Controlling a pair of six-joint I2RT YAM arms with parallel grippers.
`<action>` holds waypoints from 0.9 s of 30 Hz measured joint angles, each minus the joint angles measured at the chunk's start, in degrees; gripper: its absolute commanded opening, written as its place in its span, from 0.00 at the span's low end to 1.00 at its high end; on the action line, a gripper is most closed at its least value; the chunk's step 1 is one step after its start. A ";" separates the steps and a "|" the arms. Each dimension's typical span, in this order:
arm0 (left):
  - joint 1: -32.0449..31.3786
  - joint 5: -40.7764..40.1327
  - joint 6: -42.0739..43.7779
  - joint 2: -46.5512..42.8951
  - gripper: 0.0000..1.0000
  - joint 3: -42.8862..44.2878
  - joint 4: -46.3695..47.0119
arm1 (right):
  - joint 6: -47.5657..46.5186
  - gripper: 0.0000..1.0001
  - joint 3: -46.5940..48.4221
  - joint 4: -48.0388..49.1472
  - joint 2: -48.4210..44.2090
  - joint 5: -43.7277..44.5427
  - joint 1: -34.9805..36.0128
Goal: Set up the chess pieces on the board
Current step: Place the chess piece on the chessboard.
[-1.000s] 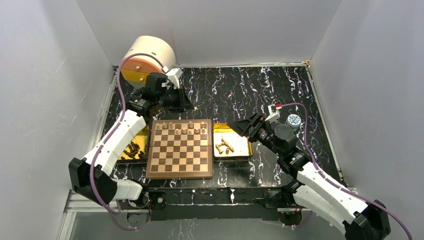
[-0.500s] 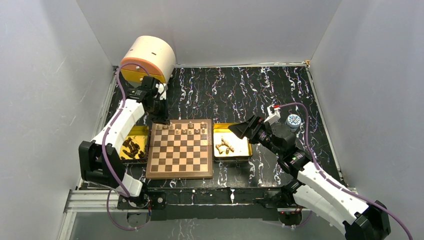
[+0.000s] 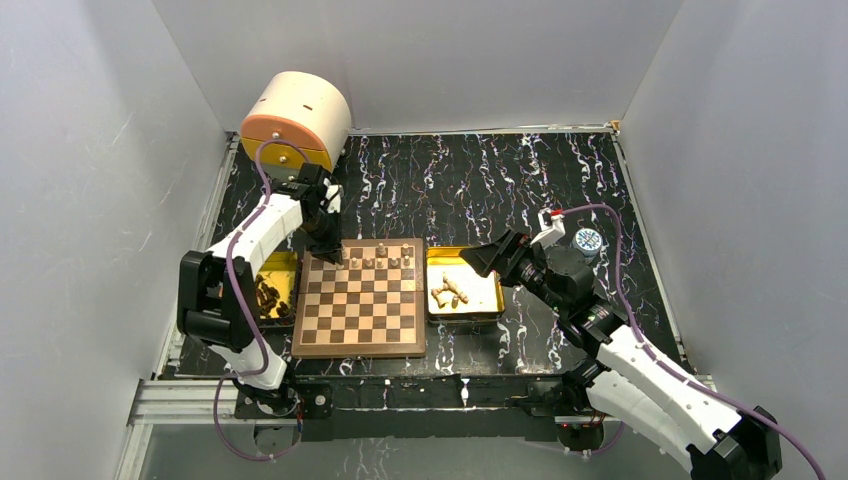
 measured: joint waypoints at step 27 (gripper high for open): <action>0.00 -0.48 0.35 3.13 0.10 -0.96 3.98 | -0.33 0.99 0.46 -0.96 -1.62 2.54 0.00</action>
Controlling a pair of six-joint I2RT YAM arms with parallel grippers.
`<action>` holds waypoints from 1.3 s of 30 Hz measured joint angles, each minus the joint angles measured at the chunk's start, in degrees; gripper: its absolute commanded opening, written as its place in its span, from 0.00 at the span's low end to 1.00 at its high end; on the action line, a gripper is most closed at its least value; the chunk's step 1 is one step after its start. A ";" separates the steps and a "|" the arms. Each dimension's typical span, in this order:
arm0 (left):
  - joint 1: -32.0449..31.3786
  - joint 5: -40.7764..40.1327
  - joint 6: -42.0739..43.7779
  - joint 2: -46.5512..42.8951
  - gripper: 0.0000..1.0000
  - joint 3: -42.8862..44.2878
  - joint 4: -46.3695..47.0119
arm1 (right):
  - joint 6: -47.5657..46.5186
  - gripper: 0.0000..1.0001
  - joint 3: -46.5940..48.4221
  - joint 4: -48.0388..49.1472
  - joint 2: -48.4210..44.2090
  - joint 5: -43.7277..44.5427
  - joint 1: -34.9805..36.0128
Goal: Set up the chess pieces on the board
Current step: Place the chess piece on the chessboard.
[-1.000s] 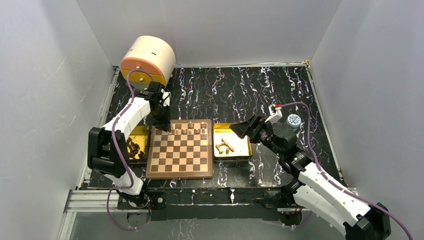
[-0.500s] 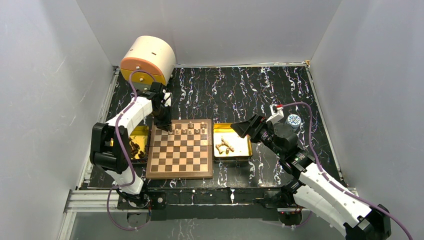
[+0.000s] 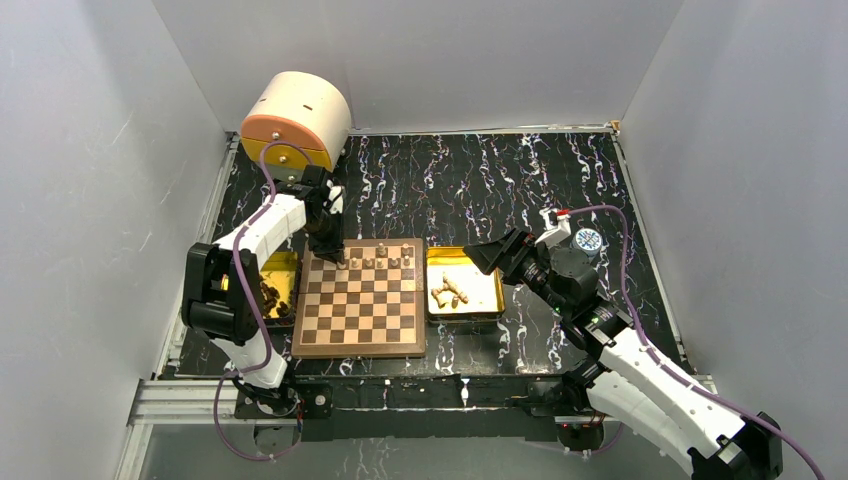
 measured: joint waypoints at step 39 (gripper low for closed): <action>-0.02 -1.33 0.02 2.69 0.13 -0.28 2.69 | 0.24 0.99 0.26 -0.04 -0.09 0.50 0.00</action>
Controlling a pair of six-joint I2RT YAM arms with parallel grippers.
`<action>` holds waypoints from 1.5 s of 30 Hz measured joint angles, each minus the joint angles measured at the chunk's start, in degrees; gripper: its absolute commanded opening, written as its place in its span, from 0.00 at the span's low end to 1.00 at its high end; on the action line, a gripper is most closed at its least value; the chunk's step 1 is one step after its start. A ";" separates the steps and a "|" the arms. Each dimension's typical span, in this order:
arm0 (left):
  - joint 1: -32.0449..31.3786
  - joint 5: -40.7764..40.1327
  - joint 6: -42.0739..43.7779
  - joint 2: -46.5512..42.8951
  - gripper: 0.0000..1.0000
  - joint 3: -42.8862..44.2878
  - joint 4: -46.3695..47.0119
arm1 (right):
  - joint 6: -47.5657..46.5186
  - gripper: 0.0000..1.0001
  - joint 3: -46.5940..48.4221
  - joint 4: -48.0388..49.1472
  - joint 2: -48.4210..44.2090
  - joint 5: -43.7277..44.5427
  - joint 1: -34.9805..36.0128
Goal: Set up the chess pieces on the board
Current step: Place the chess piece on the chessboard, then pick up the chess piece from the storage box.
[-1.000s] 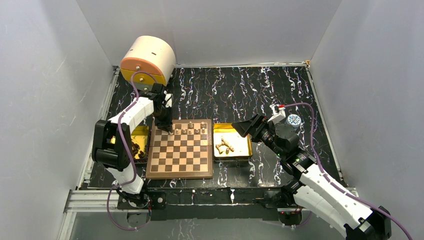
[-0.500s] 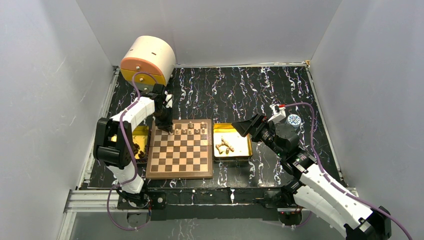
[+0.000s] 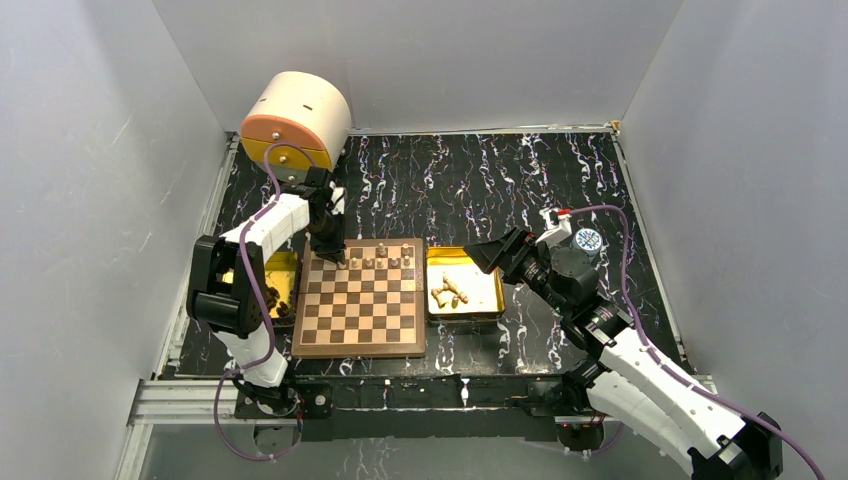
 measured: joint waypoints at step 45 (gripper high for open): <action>-0.22 4.57 -2.97 -20.35 0.88 -1.66 11.02 | -11.67 0.64 10.47 -15.56 20.81 -3.19 0.00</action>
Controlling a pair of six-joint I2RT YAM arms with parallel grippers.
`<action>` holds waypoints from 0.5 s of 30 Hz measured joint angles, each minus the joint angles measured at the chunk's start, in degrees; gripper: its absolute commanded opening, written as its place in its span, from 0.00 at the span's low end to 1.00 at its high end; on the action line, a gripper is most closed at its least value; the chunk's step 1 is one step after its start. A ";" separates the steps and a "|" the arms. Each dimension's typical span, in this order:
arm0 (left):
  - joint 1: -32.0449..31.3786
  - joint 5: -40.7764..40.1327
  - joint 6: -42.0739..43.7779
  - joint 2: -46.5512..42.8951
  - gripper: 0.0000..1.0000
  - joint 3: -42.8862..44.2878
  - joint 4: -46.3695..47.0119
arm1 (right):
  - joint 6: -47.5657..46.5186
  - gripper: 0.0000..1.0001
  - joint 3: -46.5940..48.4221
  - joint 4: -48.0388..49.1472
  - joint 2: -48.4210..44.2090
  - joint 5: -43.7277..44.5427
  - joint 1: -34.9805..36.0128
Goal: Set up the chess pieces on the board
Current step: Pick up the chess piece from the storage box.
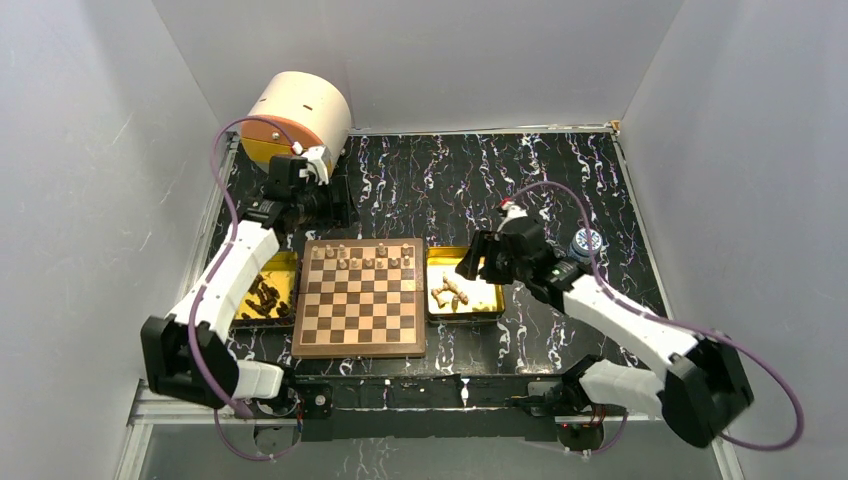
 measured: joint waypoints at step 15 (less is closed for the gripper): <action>-0.15 -3.67 -0.02 -11.26 0.91 -15.34 6.80 | -5.07 0.44 8.74 -8.70 19.98 0.13 6.05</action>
